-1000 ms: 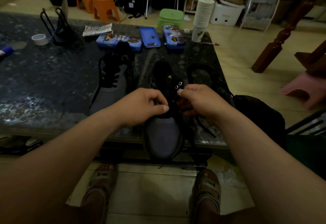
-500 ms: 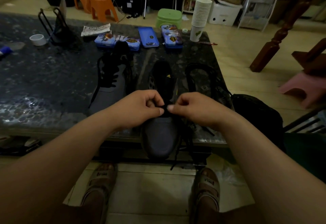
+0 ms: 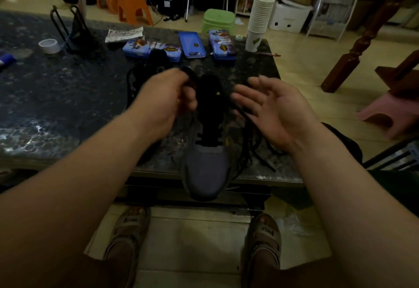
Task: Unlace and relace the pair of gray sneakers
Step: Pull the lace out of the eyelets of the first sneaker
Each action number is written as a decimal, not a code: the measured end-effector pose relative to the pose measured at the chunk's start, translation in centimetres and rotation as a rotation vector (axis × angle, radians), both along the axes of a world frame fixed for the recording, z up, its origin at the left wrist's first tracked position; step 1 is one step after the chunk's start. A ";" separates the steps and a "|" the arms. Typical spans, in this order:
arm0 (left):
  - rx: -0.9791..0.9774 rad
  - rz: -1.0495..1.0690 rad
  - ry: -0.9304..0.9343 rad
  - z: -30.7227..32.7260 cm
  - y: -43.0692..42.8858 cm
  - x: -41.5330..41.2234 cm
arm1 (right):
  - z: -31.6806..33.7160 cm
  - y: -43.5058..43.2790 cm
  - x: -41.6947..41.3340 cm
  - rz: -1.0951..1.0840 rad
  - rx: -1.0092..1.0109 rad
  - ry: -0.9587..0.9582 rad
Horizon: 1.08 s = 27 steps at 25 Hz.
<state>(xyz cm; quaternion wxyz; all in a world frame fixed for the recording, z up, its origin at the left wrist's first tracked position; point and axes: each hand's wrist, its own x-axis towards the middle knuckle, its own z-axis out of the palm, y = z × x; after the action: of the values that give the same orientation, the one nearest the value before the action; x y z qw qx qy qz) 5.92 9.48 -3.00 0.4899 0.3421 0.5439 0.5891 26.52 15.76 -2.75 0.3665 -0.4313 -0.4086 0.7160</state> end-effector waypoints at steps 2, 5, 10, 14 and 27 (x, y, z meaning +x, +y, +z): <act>-0.037 0.066 -0.316 0.1 1.0 -2.0 | -1.5 0.6 0.4 -0.167 0.272 -0.519; 0.121 0.072 -0.469 -1.0 2.2 -3.9 | -2.7 -0.8 0.5 0.107 0.334 -0.687; 0.130 0.279 0.536 -1.2 1.5 -3.3 | -3.4 -2.4 -0.9 0.281 0.505 -0.796; 0.046 -0.084 1.088 -2.0 -1.0 -0.3 | -3.1 -2.8 -2.2 0.265 0.377 -0.817; -0.206 -0.234 1.103 -4.0 -2.2 0.3 | -3.4 -4.2 -1.3 0.238 -0.014 -0.498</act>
<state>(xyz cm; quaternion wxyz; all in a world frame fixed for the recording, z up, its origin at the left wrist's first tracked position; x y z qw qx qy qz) 6.20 7.30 -6.98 0.2262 0.6073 0.7322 0.2094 25.25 11.53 -6.13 0.1649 -0.5456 -0.5289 0.6288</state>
